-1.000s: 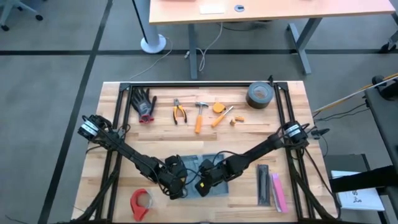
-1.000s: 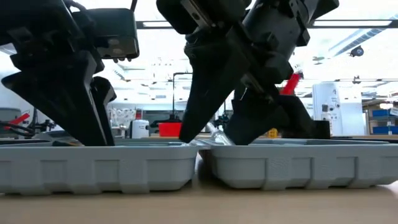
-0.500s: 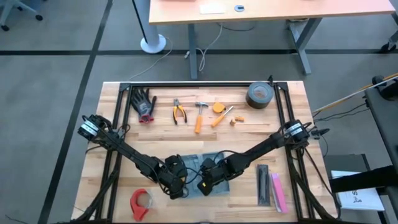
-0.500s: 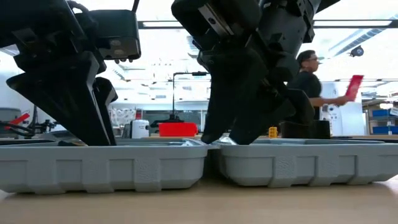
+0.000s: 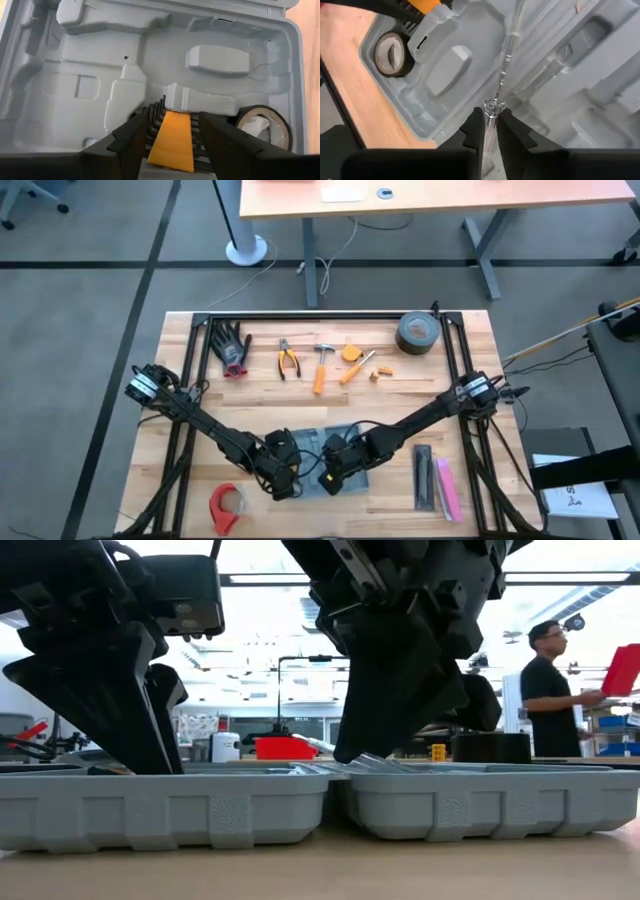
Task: Prefit tool cases
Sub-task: Remove the flathead screwdriver from the gray tool box
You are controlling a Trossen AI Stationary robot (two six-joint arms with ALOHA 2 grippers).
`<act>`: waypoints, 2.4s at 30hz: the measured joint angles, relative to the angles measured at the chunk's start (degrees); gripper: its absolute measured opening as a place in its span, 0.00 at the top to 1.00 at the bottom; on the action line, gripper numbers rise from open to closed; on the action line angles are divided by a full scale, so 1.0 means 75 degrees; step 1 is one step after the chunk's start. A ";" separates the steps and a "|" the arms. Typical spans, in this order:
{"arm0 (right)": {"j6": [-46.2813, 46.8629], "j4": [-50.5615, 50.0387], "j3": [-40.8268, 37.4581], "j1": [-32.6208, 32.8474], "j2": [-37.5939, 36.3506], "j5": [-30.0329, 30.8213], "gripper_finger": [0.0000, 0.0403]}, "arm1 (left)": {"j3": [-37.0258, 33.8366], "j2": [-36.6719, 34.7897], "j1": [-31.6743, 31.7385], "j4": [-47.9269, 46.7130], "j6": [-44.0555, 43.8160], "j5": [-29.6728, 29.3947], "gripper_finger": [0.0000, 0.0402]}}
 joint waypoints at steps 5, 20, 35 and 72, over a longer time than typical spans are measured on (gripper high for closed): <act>-0.0137 -0.0027 -0.0003 -0.0001 -0.0093 0.0013 1.00 | -0.0003 0.0000 0.0000 0.0000 0.0016 0.0000 0.53; -0.0222 0.0017 -0.0009 -0.0016 -0.0132 0.0022 0.92 | -0.0003 0.0000 0.0000 0.0000 0.0021 -0.0006 0.53; -0.0294 0.0123 -0.0009 -0.0016 -0.0121 0.0026 0.80 | 0.0032 0.0000 0.0000 -0.0029 0.0050 -0.0006 0.52; -0.0938 0.0278 -0.0003 -0.0016 0.0104 0.0020 0.99 | 0.0041 0.0000 -0.0003 -0.0071 0.0056 -0.0006 0.52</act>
